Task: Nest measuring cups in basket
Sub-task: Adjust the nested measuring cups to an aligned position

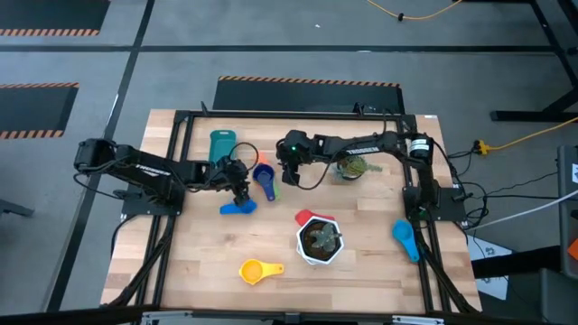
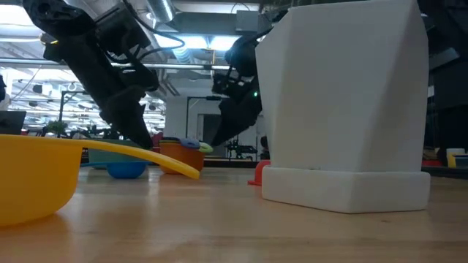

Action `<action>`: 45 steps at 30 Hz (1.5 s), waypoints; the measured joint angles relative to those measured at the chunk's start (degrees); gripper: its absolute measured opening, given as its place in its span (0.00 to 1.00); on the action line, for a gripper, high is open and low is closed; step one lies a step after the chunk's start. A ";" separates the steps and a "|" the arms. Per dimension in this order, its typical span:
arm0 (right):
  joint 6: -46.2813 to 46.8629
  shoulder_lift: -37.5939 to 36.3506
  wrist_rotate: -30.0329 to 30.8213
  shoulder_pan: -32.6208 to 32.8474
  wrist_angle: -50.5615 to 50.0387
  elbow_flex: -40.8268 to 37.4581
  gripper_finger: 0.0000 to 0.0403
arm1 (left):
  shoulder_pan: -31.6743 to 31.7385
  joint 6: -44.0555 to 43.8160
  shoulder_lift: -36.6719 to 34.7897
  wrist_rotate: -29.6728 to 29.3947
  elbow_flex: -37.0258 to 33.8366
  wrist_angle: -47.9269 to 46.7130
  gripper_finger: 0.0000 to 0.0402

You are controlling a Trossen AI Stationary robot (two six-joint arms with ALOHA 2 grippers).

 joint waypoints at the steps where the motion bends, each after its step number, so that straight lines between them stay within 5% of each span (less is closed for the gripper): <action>1: 0.00 0.58 0.00 0.01 0.44 0.00 0.35 | 0.47 0.00 0.00 0.04 0.00 0.03 0.24; 11: 0.00 2.62 -0.36 1.76 2.56 -0.07 0.35 | 3.54 0.02 0.00 0.33 0.00 3.16 0.24; 25: 2.71 2.60 -8.63 5.62 3.28 -0.13 0.35 | 3.58 1.53 0.02 -1.28 -0.01 5.42 0.24; 39: 0.22 -0.16 -5.91 5.92 -10.11 4.34 0.35 | 3.58 3.06 -1.04 -2.66 0.05 4.69 0.24; 45: -5.05 -0.42 -2.10 5.58 -6.93 6.88 0.35 | 3.58 3.00 -5.79 -2.61 0.17 0.09 0.24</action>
